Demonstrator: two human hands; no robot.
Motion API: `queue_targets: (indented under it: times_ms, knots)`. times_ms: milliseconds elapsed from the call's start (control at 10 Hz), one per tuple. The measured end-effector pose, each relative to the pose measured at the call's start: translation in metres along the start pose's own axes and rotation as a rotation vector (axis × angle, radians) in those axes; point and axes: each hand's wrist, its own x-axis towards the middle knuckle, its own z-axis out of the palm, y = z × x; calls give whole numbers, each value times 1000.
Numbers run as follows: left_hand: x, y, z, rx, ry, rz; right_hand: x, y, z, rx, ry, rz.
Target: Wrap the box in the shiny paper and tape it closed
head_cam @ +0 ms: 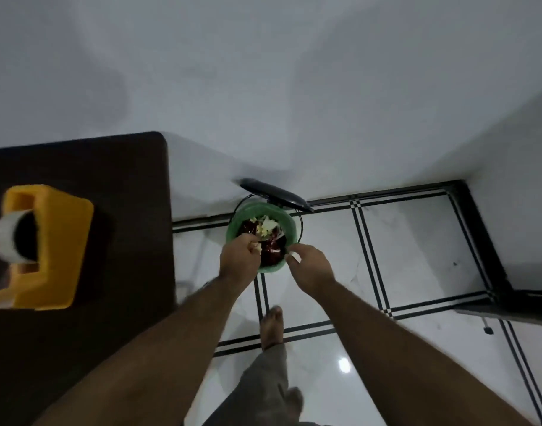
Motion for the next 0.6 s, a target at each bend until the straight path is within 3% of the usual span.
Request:
queue_targets:
  times_ms: [200,400,600]
  knots:
    - [75,-24,74,-113,-11,-187,96,48,54,-59,-29,19]
    - [117,-63,107,-115,-97,-293,135,75,92,-39,-76,24]
    - [97,-55,85,-117,-91,-282,126,56,78,-47,-46,-63]
